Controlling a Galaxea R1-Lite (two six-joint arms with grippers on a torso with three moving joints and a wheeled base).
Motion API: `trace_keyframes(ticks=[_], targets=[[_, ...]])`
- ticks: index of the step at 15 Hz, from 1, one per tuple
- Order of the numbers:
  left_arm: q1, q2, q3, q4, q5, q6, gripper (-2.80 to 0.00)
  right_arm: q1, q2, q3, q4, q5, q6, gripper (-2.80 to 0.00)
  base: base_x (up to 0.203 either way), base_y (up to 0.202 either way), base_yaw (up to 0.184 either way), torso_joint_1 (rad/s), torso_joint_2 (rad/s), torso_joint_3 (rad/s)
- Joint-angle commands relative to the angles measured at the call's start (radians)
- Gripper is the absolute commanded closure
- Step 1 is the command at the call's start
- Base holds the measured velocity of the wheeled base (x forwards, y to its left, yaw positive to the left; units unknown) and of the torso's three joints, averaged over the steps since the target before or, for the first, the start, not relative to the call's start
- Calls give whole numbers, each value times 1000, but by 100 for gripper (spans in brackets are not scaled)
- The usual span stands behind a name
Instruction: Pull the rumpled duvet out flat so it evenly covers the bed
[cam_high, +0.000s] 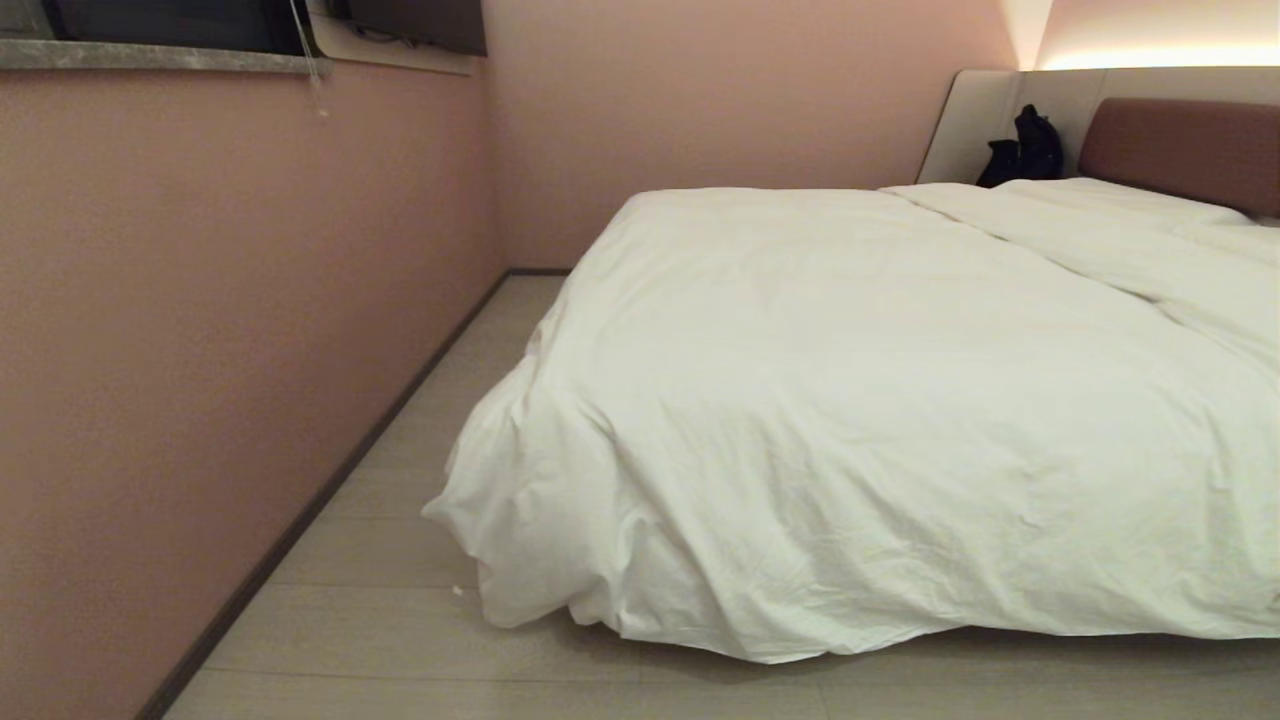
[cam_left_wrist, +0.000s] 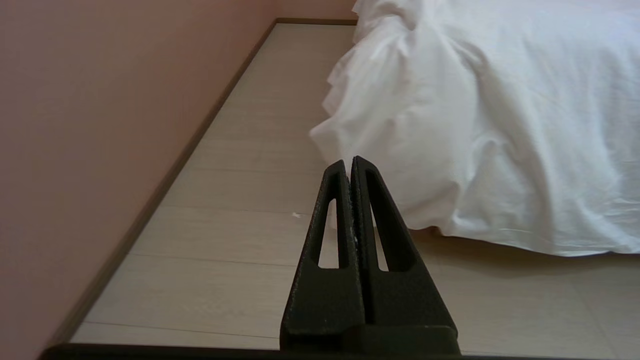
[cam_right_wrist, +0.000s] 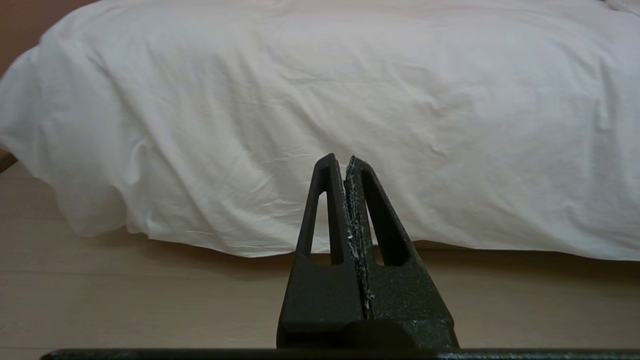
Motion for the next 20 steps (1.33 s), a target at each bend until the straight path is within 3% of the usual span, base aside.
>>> trace_keyframes(ticks=[1,20], targets=[[0,0,0,0,0,0,0,0,0,0,-1,0,0,0,0,201,2,5,2,5],[0,0,0,1,0,-3,0,0,0,0,-1,0,0,0,0,197,-1,2,3,2]])
